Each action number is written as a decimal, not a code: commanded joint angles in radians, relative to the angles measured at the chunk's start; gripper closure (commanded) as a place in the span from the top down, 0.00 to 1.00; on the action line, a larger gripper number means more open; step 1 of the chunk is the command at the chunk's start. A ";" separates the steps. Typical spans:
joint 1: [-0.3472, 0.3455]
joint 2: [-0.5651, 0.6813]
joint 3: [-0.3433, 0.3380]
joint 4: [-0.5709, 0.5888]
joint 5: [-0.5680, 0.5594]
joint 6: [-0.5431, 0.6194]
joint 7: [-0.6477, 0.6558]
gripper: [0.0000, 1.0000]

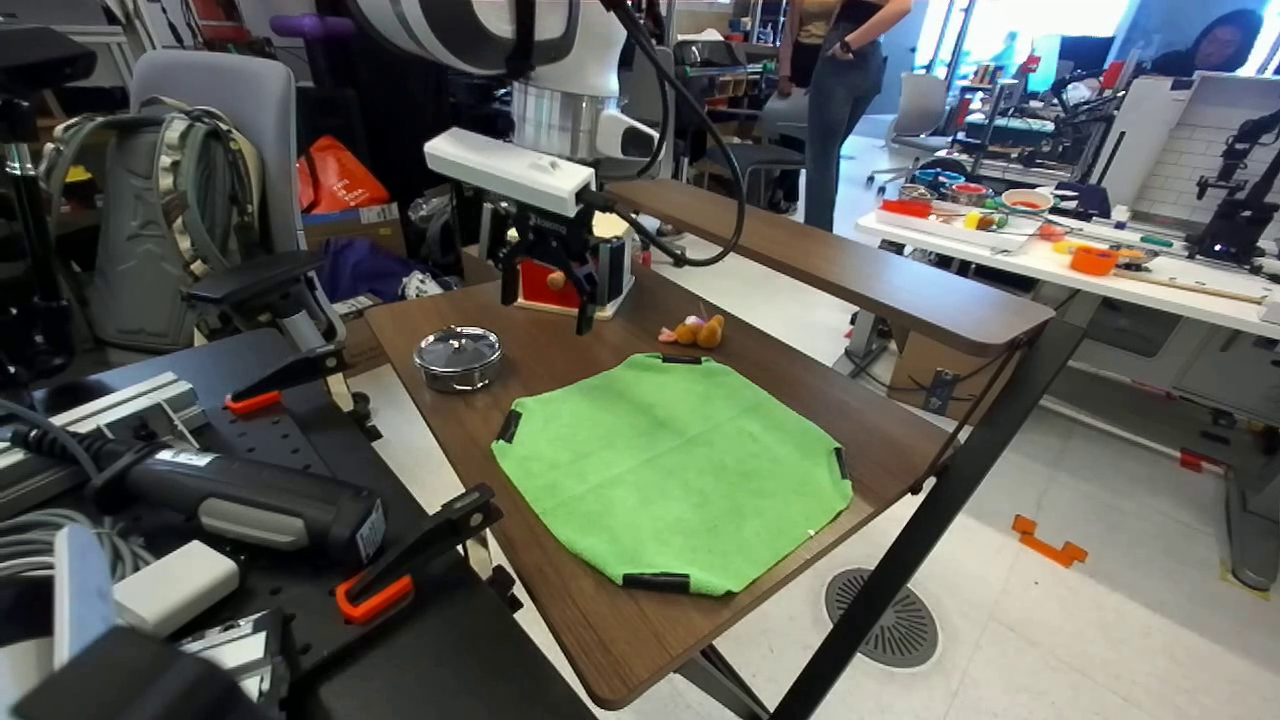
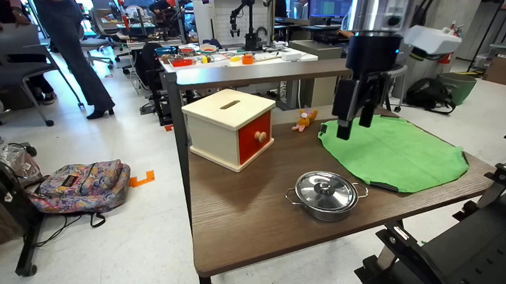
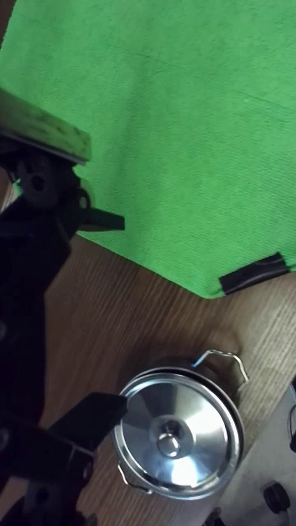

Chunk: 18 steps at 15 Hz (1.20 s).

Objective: Pull open the red drawer

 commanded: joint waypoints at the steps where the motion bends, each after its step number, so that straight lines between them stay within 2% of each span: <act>1: 0.020 0.121 0.018 0.141 -0.096 0.016 0.055 1.00; 6: 0.070 0.206 0.031 0.239 -0.181 0.063 0.100 1.00; 12: 0.061 0.184 0.068 0.208 -0.157 0.207 0.130 1.00; 18: 0.062 0.201 0.095 0.206 -0.154 0.243 0.132 1.00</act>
